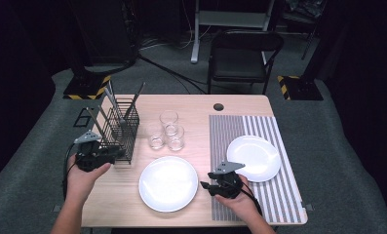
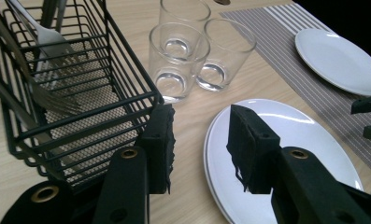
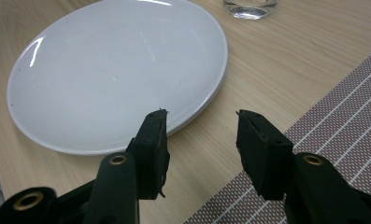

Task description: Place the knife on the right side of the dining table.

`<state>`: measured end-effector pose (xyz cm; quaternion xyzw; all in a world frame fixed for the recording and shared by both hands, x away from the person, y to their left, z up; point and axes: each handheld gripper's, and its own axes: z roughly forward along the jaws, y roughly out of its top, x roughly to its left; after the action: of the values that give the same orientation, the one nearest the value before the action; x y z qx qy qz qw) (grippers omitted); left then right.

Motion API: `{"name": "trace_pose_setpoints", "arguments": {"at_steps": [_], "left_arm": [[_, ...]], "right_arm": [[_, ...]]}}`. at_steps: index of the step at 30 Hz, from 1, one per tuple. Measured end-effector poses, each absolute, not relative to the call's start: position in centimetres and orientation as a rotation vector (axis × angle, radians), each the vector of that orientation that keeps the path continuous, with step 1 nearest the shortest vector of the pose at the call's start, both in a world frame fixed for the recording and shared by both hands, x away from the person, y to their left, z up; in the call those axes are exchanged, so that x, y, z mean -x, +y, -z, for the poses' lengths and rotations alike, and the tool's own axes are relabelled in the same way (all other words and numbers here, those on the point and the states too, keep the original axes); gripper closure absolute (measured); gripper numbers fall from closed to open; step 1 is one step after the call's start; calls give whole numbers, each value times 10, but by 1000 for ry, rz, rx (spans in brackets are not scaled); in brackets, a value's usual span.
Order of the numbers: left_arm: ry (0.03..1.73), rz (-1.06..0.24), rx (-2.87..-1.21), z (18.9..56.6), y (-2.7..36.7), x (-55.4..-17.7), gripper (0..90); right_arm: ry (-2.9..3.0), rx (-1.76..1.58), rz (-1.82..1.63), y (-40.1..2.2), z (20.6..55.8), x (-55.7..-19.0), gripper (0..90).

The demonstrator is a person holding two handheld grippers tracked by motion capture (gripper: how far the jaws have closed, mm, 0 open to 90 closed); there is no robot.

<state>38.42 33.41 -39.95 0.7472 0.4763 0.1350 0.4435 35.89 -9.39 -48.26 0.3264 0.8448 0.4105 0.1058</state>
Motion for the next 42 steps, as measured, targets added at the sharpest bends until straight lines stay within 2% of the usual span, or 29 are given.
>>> {"name": "trace_pose_setpoints", "arguments": {"at_steps": [22,42], "left_arm": [[1232,-416,-1801,363,357,-390,600],[1339,-480,-1790,365,388,-413,591]], "right_arm": [[2483,-983,-1208,-96,483,-361,525],[2480,-1000,-1203,-97,484,-361,523]]}}
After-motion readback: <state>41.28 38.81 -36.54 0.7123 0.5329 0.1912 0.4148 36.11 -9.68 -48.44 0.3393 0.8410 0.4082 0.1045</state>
